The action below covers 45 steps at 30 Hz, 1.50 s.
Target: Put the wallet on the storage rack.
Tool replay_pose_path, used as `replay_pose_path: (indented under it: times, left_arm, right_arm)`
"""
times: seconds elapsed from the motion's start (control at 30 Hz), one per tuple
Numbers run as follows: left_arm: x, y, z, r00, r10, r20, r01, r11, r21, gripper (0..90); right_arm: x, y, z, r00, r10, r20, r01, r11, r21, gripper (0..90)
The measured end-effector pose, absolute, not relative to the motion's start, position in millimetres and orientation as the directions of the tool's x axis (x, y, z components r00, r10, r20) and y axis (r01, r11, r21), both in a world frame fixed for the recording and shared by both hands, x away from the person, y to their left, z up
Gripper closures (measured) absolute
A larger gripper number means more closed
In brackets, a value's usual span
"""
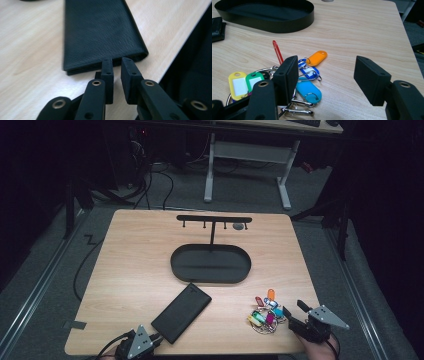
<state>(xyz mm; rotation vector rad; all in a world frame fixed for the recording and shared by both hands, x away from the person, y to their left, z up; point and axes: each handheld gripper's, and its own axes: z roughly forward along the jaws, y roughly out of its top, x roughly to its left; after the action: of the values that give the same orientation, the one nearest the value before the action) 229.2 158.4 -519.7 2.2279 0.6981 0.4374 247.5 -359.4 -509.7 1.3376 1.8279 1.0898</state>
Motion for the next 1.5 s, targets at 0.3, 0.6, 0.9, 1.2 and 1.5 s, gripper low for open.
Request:
replay_pose_path:
  times: [0.3, 0.6, 0.9, 1.2, 1.5]
  left_arm:
    - [243.3, 148.7, -505.8, 0.761, 0.633, 0.140, 0.290, -0.526, 0.800, 64.2]
    - [262.7, 92.7, -499.2, 0.823, 0.528, 0.211, 0.209, -0.627, 0.750, 51.9]
    - [256.9, 87.2, -516.7, 0.828, 0.495, 0.264, 0.175, -0.675, 0.716, 47.3]
    - [248.7, 82.6, -530.6, 0.787, 0.469, 0.401, 0.094, -0.734, 0.672, 50.4]
    - [246.3, 85.3, -529.3, 0.778, 0.476, 0.410, 0.090, -0.731, 0.677, 65.3]
  right_arm:
    - [248.6, -360.3, -510.9, -0.292, 0.957, -0.006, 0.448, 0.143, 0.882, 37.1]
    - [248.3, -357.6, -511.8, -0.291, 0.957, -0.010, 0.451, 0.146, 0.881, 37.2]
    - [248.1, -359.5, -514.4, -0.286, 0.958, -0.004, 0.466, 0.143, 0.873, 37.2]
    - [249.0, -358.9, -513.5, -0.296, 0.955, 0.005, 0.461, 0.138, 0.877, 37.2]
    - [250.6, -359.7, -513.1, -0.300, 0.954, 0.011, 0.457, 0.134, 0.879, 37.2]
